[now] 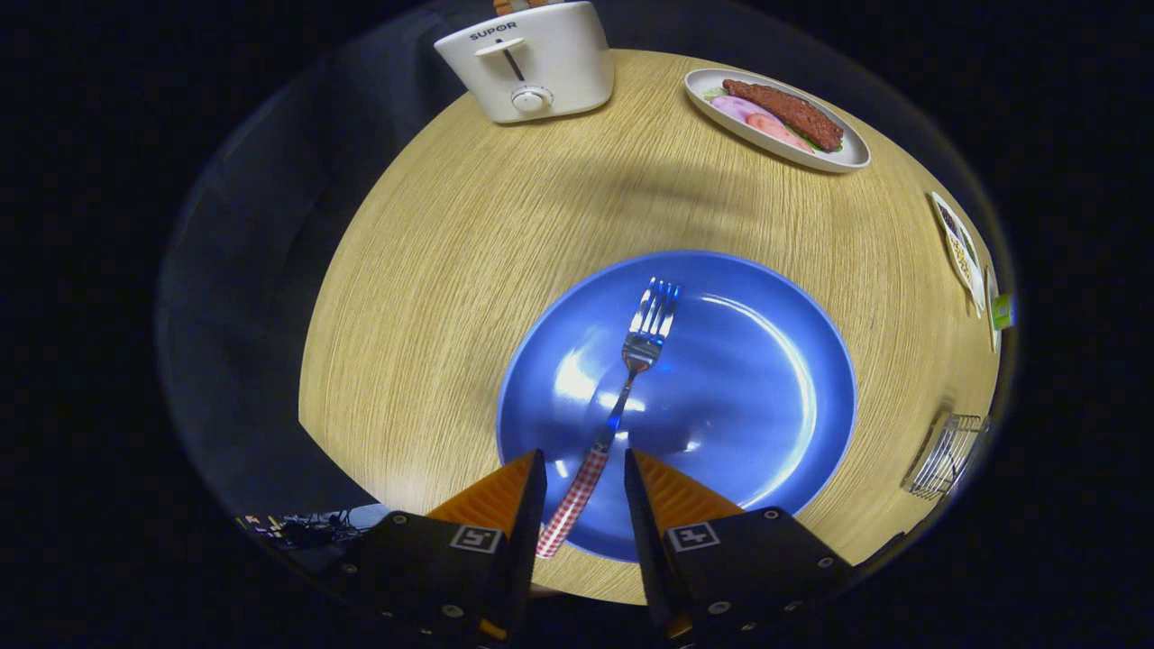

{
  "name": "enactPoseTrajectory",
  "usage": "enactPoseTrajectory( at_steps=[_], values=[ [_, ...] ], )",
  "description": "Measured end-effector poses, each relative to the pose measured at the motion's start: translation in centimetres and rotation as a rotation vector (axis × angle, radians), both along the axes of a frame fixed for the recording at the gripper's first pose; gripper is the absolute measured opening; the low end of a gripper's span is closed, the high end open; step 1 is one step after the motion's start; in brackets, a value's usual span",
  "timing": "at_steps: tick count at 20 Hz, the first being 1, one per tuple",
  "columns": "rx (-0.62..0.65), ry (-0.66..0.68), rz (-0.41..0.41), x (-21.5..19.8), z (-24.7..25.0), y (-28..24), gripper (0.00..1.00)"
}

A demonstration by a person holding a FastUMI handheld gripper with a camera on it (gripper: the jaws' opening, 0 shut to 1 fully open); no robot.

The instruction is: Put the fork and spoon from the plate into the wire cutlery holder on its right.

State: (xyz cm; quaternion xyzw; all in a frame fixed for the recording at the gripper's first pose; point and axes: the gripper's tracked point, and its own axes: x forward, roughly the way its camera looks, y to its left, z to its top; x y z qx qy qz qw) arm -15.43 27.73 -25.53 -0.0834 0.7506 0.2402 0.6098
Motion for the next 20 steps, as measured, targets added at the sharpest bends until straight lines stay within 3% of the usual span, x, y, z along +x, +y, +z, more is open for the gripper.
enactPoseTrajectory(
  at_steps=[12,20],
  values=[
    [-0.044,-0.052,0.078,-0.7,-0.9,-1.3,0.10],
    [-0.043,-0.108,0.082,1.7,1.7,-5.3,0.09]
  ],
)
